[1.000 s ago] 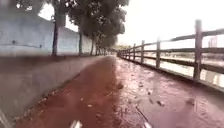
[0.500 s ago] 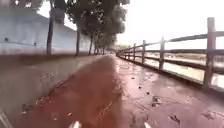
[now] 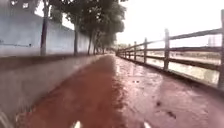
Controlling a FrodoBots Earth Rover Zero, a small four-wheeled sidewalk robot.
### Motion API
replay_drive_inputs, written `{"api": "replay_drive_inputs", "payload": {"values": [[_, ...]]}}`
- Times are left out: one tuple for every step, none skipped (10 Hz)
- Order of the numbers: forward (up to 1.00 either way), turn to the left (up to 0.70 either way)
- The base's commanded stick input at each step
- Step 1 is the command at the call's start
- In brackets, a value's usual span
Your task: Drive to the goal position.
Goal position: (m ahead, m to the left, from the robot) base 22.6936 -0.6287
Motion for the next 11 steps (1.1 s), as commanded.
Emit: {"api": "replay_drive_inputs", "payload": {"values": [[0.7,0.0],[0.7,0.0],[0.7,0.0],[0.7,0.0],[0.7,0.0],[0.7,0.0],[0.7,-0.07],[0.7,-0.32],[0.7,-0.35],[0.7,-0.35],[0.7,-0.35]]}}
